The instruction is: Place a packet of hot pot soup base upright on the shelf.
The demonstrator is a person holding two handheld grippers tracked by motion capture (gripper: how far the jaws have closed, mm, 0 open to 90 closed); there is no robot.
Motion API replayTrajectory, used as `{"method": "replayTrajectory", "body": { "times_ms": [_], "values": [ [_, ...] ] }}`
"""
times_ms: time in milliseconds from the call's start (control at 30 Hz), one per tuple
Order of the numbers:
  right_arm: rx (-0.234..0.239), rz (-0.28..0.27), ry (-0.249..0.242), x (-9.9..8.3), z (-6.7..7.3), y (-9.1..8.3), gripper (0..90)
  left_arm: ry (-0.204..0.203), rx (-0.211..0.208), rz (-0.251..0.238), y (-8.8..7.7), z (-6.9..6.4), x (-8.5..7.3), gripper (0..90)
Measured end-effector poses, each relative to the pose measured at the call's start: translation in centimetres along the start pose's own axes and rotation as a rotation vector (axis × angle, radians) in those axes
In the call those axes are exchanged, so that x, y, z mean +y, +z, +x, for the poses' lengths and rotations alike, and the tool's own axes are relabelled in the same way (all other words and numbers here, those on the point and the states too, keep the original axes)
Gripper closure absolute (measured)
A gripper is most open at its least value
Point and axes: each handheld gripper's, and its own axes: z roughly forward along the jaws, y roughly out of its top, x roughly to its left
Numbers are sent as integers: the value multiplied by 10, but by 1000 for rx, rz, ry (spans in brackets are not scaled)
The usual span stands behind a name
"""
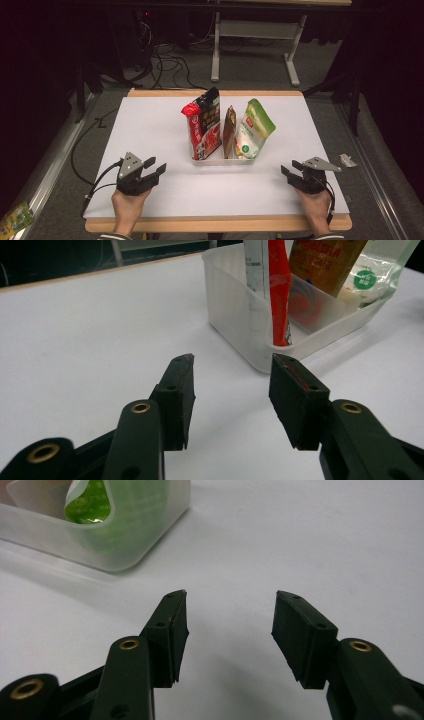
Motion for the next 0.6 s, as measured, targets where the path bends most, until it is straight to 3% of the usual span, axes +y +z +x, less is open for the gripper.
{"method": "replayTrajectory", "body": {
  "times_ms": [133,400,600],
  "values": [
    [4,-16,17,-1,-2,-3,488,27,9,17,3,-5,-6,527],
    [6,-24,36,-4,-3,-6,488,33,20,36,16,-11,-12,521],
    [16,-32,21,-1,-2,-7,493,53,15,58,25,-20,-21,517]
  ]
}}
